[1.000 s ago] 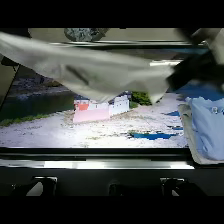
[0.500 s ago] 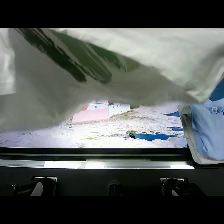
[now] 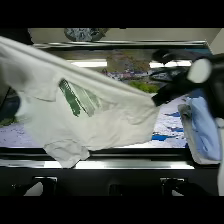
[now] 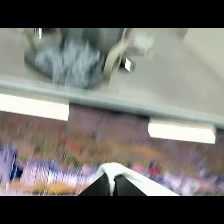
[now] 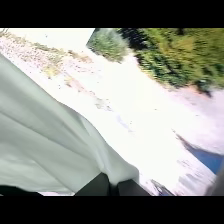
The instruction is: Fold the shirts.
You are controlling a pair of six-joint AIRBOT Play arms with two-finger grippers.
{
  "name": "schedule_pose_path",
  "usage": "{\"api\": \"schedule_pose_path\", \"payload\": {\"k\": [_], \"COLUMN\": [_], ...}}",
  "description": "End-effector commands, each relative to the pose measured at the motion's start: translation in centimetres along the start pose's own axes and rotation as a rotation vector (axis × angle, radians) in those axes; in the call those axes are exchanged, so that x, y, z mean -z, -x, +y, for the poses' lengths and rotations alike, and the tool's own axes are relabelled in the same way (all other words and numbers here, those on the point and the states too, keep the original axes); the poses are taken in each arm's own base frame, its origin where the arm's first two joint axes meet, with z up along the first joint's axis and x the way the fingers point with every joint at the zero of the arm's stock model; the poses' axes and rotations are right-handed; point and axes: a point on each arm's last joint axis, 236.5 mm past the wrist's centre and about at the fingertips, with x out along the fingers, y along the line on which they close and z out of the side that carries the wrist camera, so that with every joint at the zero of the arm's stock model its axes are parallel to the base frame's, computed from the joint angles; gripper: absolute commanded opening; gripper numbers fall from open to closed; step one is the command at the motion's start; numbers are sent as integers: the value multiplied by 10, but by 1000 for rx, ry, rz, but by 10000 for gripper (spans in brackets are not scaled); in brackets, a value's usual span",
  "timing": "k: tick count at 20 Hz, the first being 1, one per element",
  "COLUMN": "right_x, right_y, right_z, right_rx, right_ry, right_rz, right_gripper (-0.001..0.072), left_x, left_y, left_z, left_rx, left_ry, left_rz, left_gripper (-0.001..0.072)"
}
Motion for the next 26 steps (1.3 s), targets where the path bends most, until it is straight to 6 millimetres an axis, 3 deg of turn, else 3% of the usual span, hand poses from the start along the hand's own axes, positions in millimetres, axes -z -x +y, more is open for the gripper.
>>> {"api": "schedule_pose_path", "payload": {"k": [1, 3, 5, 7, 10, 11, 12, 13, 14, 16, 18, 20, 22, 24, 26], "right_x": [-23, -62, -92, -91, -74, -70, -65, -59, -49, -13, 48, 91, 114, 121, 120], "right_y": [-128, -157, -162, -172, -188, -183, -170, -153, -132, -97, -82, -80, -84, -92, -100], "right_z": [21, 2, -30, -43, -28, -27, -30, -38, -49, -70, -78, -75, -63, -52, -50], "right_rx": [-170, -200, -181, -162, -208, -217, -226, -227, -228, -239, -301, -366, -414, -437, -431], "right_ry": [-149, -293, -420, -469, -465, -459, -446, -416, -379, -309, -332, -369, -351, -342, -349], "right_rz": [3, -163, -321, -329, -242, -228, -216, -207, -198, -145, 18, 138, 206, 235, 225], "right_gripper": [46, 44, 45, 45, 48, 132, 378, 558, 565, 559, 549, 549, 551, 552, 551], "left_x": [140, 185, 220, 250, 284, 287, 284, 278, 275, 292, 318, 351, 384, 413, 429], "left_y": [-104, -137, -154, -162, -157, -150, -140, -126, -105, -51, -8, 20, 38, 43, 36], "left_z": [49, 60, 65, 65, 45, 40, 37, 39, 47, 77, 105, 113, 111, 103, 95], "left_rx": [4, 21, 28, 38, 90, 108, 128, 146, 152, 64, -30, -69, -62, -35, -14], "left_ry": [120, 202, 238, 258, 262, 261, 260, 261, 257, 300, 351, 444, 485, 502, 521], "left_rz": [382, 472, 545, 621, 750, 783, 821, 861, 926, 1107, 1193, 1210, 1222, 1248, 1225], "left_gripper": [30, 30, 30, 31, 43, 136, 333, 402, 402, 402, 401, 402, 402, 402, 401]}}
